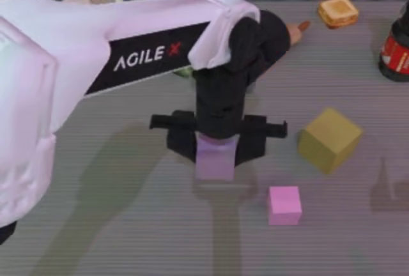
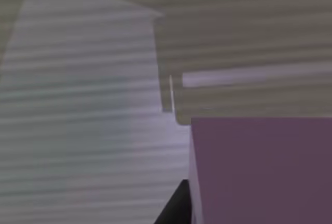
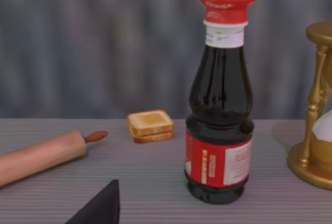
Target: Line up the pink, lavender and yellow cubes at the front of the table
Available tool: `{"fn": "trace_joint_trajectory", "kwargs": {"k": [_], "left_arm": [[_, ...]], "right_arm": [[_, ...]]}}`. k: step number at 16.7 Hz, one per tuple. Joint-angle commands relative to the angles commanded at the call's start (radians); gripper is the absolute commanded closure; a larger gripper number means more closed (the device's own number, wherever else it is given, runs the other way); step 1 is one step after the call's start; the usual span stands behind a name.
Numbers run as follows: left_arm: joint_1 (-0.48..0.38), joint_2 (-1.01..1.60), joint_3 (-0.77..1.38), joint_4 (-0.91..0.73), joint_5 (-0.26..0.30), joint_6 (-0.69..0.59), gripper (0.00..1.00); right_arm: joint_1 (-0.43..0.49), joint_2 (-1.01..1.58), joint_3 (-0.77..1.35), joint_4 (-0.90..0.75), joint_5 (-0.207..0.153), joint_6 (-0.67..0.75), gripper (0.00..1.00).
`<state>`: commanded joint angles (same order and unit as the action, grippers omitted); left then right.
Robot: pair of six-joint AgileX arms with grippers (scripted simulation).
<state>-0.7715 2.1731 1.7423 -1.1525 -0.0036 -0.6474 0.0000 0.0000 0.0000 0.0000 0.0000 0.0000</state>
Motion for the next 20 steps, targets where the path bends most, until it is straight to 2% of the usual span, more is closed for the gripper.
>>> {"fn": "trace_joint_trajectory", "kwargs": {"k": [3, 6, 12, 20], "left_arm": [[-0.077, -0.034, -0.028, 0.007, -0.006, -0.161, 1.00], [-0.113, -0.051, -0.038, 0.012, -0.010, -0.226, 1.00], [-0.111, -0.044, -0.043, 0.028, -0.008, -0.224, 1.00], [-0.110, 0.029, -0.190, 0.243, -0.008, -0.223, 1.00]], "right_arm": [[0.000, 0.000, 0.000, 0.000, 0.000, 0.000, 0.00], [0.000, 0.000, 0.000, 0.000, 0.000, 0.000, 0.00], [0.000, 0.000, 0.000, 0.000, 0.000, 0.000, 0.00], [0.000, 0.000, 0.000, 0.000, 0.000, 0.000, 0.00]]}}
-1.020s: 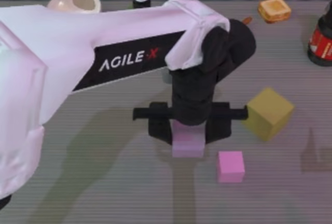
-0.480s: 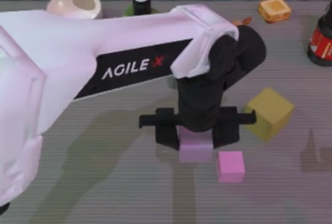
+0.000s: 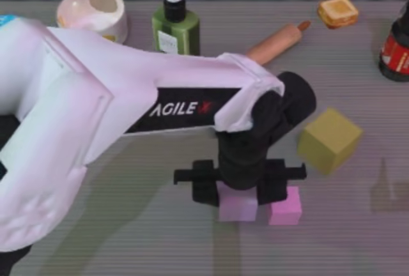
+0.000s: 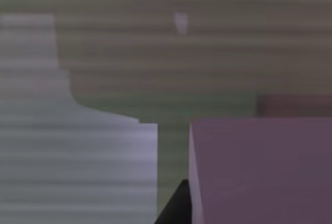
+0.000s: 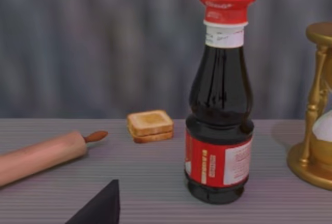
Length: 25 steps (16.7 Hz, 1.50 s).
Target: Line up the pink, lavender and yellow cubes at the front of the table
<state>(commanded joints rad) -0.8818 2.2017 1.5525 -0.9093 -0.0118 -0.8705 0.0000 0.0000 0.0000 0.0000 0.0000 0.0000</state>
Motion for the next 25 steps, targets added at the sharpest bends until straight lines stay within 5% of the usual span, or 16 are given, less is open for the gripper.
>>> {"fn": "trace_joint_trajectory", "kwargs": {"k": [4, 17, 25], "left_arm": [[0.000, 0.003, -0.006, 0.009, -0.001, 0.000, 1.00], [0.000, 0.003, -0.006, 0.009, -0.001, 0.000, 0.02], [0.000, 0.003, -0.006, 0.009, -0.001, 0.000, 0.00]], "right_arm": [[0.000, 0.000, 0.000, 0.000, 0.000, 0.000, 0.00], [0.000, 0.000, 0.000, 0.000, 0.000, 0.000, 0.00], [0.000, 0.000, 0.000, 0.000, 0.000, 0.000, 0.00]]}}
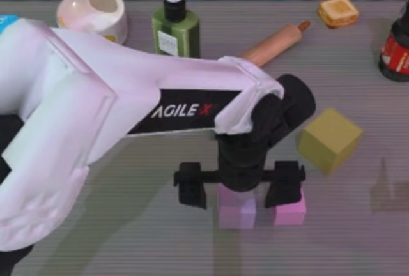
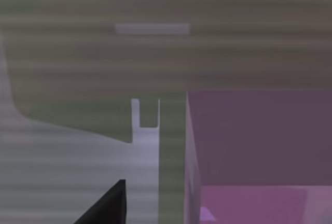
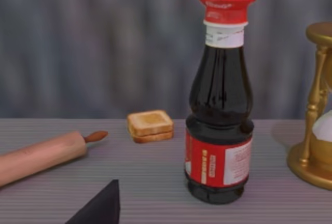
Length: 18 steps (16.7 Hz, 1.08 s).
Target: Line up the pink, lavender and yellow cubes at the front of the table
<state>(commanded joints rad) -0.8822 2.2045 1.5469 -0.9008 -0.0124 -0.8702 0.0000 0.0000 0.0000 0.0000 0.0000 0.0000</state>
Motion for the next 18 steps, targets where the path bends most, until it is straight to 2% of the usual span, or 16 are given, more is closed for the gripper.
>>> {"fn": "trace_joint_trajectory", "kwargs": {"k": [4, 10, 15, 18], "left_arm": [[-0.002, -0.015, 0.032, -0.039, 0.002, 0.001, 0.00], [0.016, -0.081, 0.148, -0.230, -0.001, -0.006, 0.00], [0.011, -0.082, 0.151, -0.236, -0.001, -0.005, 0.00], [0.042, -0.142, 0.100, -0.202, -0.003, 0.010, 0.00]], "right_arm": [[0.000, 0.000, 0.000, 0.000, 0.000, 0.000, 0.00], [0.000, 0.000, 0.000, 0.000, 0.000, 0.000, 0.00], [0.000, 0.000, 0.000, 0.000, 0.000, 0.000, 0.00], [0.015, 0.056, 0.054, -0.032, -0.003, -0.012, 0.00]]}}
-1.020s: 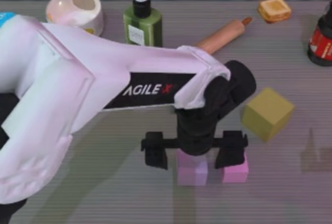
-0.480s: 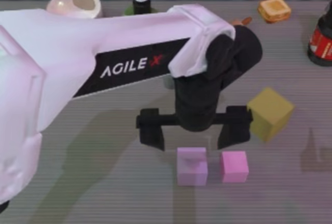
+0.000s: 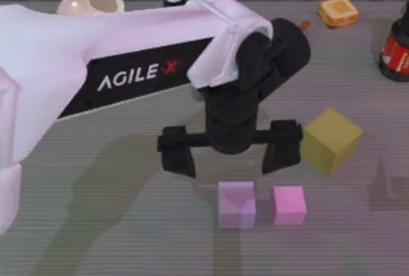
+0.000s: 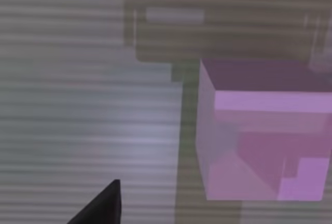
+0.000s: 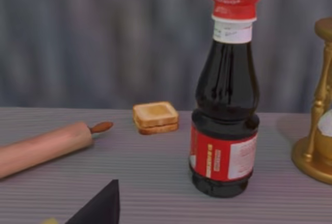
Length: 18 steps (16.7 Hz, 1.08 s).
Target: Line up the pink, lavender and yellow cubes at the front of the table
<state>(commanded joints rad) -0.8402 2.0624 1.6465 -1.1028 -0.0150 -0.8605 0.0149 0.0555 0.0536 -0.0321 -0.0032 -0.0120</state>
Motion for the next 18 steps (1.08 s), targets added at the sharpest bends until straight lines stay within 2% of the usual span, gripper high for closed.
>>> {"fn": "trace_joint_trajectory", "kwargs": {"k": [4, 8, 18], "left_arm": [[0.101, -0.214, -0.187, 0.112, -0.003, 0.062, 0.00], [0.247, -0.534, -0.474, 0.276, -0.004, 0.174, 0.00], [0.651, -1.500, -1.271, 0.775, 0.000, 0.583, 0.00]], "right_arm": [[0.041, 0.203, 0.182, -0.117, -0.003, -0.040, 0.00], [0.095, 0.548, 0.453, -0.311, 0.000, -0.102, 0.00], [0.245, 1.554, 1.184, -0.869, 0.008, -0.281, 0.00]]}}
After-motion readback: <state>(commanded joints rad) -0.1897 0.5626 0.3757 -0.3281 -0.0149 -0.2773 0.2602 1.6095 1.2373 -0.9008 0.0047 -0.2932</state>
